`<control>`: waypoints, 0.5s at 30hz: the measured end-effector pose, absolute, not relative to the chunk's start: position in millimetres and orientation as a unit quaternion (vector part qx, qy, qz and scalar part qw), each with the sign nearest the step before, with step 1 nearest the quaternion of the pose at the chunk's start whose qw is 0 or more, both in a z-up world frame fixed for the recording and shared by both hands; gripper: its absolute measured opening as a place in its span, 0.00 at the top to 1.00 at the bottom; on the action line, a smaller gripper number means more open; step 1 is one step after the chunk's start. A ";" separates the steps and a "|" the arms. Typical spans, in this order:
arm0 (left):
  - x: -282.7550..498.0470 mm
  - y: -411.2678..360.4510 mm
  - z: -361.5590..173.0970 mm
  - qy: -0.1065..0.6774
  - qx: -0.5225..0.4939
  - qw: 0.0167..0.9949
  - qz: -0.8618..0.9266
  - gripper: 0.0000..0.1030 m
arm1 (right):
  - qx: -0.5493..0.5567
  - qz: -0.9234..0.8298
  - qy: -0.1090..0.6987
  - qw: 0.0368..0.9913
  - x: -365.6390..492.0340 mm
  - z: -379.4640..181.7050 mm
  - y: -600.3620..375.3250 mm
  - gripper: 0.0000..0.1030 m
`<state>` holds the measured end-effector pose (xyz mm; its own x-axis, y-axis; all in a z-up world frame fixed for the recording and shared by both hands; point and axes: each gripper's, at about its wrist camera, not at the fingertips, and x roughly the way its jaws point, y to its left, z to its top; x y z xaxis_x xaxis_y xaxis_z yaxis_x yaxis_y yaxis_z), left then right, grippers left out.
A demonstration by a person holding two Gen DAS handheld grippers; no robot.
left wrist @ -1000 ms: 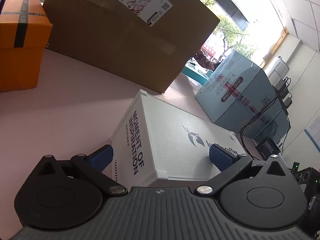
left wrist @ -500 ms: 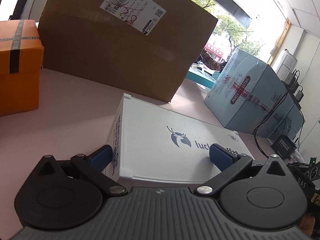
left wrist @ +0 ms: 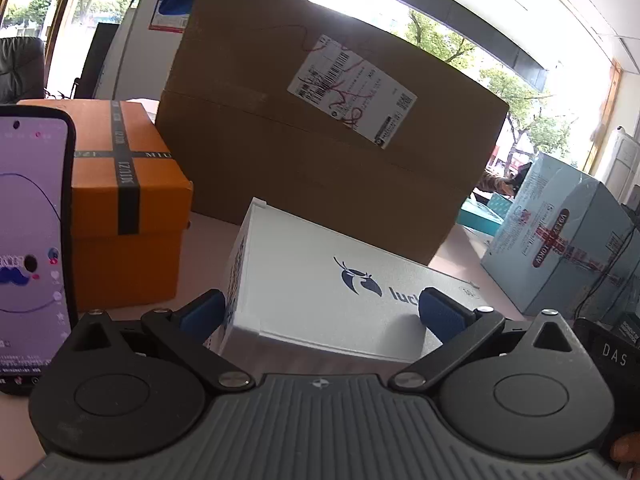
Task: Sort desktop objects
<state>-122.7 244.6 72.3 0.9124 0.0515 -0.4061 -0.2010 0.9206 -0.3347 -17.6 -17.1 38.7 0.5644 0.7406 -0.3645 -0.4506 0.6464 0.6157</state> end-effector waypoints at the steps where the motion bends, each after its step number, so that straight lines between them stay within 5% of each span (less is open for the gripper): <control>1: -122.1 249.0 72.7 0.198 -0.188 0.959 0.070 0.00 | 0.234 0.351 0.311 0.852 -15.3 38.3 -11.9 0.12; 15: -112.6 275.0 61.9 0.218 -0.218 0.948 0.083 0.00 | 0.200 0.367 0.285 0.863 -16.5 31.2 9.6 0.12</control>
<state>-112.6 275.0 61.9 0.8914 0.0617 -0.4489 -0.2515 0.8915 -0.3769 -16.5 9.6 31.2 0.5684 0.7471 -0.3446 -0.5190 0.6506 0.5544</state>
